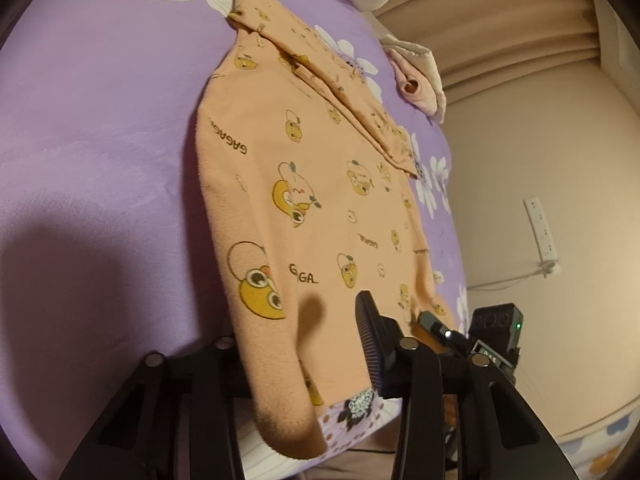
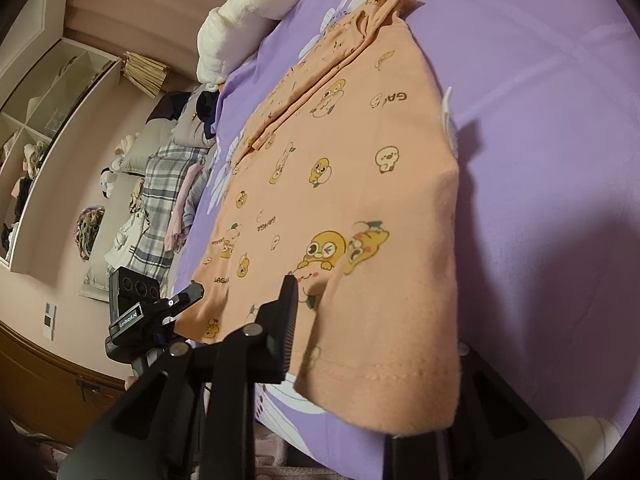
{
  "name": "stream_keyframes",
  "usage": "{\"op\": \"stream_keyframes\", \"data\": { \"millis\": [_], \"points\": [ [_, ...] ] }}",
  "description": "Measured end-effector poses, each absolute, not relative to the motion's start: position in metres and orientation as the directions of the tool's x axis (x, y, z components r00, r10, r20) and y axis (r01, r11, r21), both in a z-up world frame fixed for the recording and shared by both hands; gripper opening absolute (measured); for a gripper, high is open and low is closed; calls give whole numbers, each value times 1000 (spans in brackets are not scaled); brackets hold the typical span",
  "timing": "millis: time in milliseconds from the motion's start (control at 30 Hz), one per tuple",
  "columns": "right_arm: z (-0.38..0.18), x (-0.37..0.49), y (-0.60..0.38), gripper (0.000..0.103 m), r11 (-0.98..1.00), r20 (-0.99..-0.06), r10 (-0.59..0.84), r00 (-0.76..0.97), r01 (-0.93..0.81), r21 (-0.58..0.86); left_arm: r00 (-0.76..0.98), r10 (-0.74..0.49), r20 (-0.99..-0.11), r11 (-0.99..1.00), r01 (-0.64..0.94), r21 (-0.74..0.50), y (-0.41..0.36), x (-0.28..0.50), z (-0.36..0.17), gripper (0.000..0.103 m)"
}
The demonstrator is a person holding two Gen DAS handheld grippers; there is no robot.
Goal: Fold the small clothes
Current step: 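Lift the held hem with both grippers and carry it toward the collar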
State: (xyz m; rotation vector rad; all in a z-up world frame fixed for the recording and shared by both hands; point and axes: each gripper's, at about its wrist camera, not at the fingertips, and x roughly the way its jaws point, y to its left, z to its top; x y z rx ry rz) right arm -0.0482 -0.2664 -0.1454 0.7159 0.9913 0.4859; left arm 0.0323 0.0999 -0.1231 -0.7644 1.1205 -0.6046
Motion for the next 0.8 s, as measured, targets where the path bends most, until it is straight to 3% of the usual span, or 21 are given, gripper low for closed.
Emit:
{"op": "stream_keyframes", "data": {
  "millis": [167,400,567,800],
  "points": [
    [-146,-45,-266,14,680,-587,659,471,-38,732,331,-736,-591,629,11,-777,104,35,-131,8],
    [-140,-42,-260,9,702,-603,639,478,-42,711,346,-738,-580,621,10,-784,104,36,-128,6],
    [-124,-44,-254,8,721,-593,625,508,-85,688,371,-765,-526,595,93,-798,104,32,-109,4],
    [-96,-48,-250,8,713,-529,636,561,-166,681,407,-782,-473,572,165,-804,105,30,-85,1]
  ]
}}
